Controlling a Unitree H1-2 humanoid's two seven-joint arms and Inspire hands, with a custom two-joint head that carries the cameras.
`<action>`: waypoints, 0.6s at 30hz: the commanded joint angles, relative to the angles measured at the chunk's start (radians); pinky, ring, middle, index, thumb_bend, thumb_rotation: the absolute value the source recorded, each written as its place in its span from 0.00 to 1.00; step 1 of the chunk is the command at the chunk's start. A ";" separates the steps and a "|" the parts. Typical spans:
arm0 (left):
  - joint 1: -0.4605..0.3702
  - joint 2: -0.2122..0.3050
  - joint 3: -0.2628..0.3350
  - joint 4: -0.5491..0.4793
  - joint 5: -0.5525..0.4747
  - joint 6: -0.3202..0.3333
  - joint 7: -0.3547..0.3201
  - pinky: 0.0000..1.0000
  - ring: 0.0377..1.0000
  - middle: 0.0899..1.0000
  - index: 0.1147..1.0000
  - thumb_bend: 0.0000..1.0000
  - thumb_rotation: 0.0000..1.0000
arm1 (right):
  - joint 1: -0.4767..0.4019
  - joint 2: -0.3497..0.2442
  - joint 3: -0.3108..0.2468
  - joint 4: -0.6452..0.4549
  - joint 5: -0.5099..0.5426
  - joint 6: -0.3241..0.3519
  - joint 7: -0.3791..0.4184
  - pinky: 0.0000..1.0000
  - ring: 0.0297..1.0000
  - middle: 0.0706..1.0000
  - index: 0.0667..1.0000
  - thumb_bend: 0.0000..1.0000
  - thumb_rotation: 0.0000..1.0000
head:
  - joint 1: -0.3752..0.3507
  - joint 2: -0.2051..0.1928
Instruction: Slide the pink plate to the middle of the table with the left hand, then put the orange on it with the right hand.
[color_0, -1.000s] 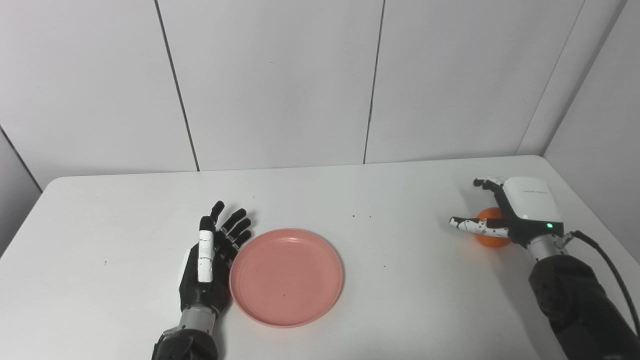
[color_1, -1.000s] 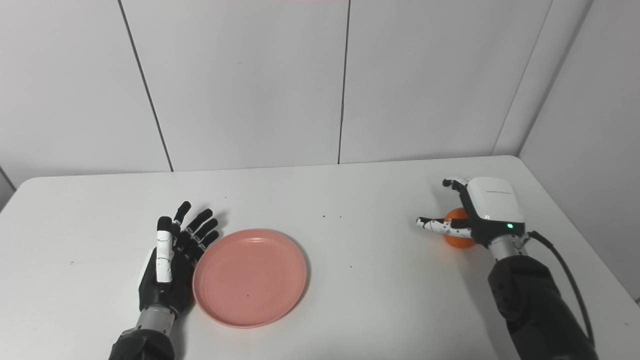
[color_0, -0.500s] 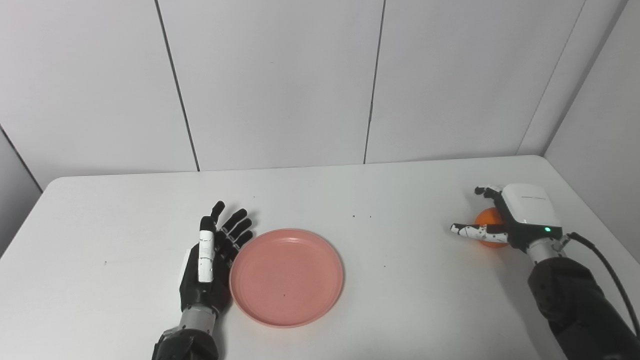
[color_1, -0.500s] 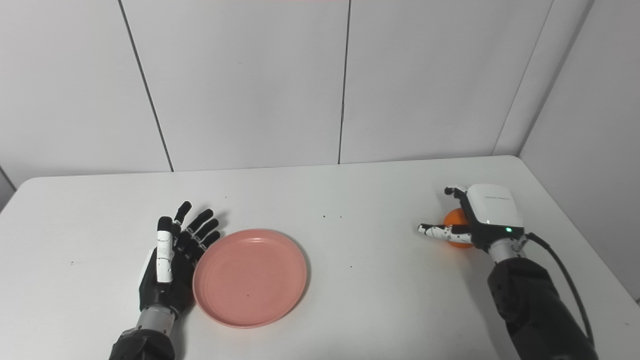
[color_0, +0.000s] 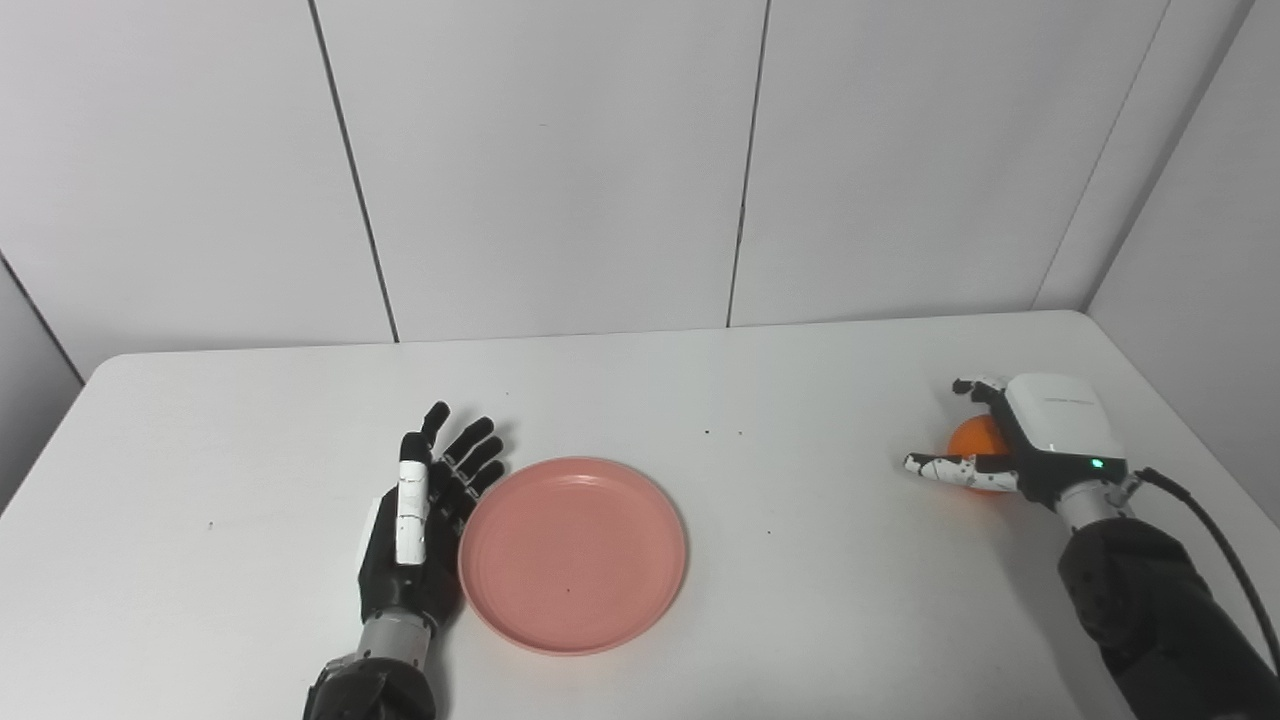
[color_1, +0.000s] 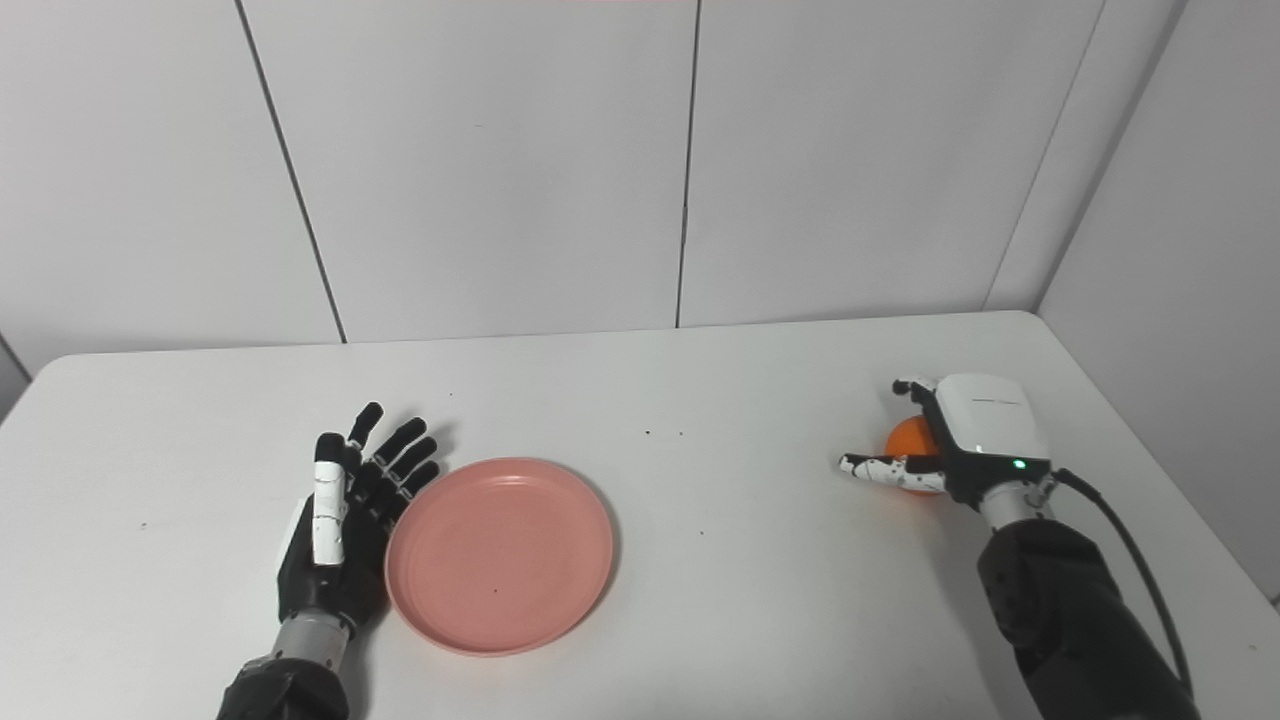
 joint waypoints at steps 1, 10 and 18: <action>0.006 -0.001 -0.001 0.014 0.007 0.033 0.008 0.84 0.82 0.80 0.93 0.89 0.81 | -0.023 -0.033 -0.008 -0.026 0.006 0.031 -0.005 0.76 0.74 0.73 0.74 0.90 0.79 | 0.002 0.000; 0.005 0.002 0.002 0.015 0.003 0.034 0.005 0.85 0.83 0.80 0.93 0.89 0.82 | -0.012 -0.030 -0.003 -0.011 0.007 0.044 -0.005 0.75 0.74 0.73 0.74 0.88 0.79 | 0.004 0.002; 0.007 0.001 0.002 0.008 0.003 0.039 0.009 0.84 0.82 0.79 0.93 0.90 0.81 | -0.006 -0.023 -0.002 -0.004 0.031 0.066 0.000 0.59 0.71 0.73 0.73 0.87 0.77 | 0.004 0.004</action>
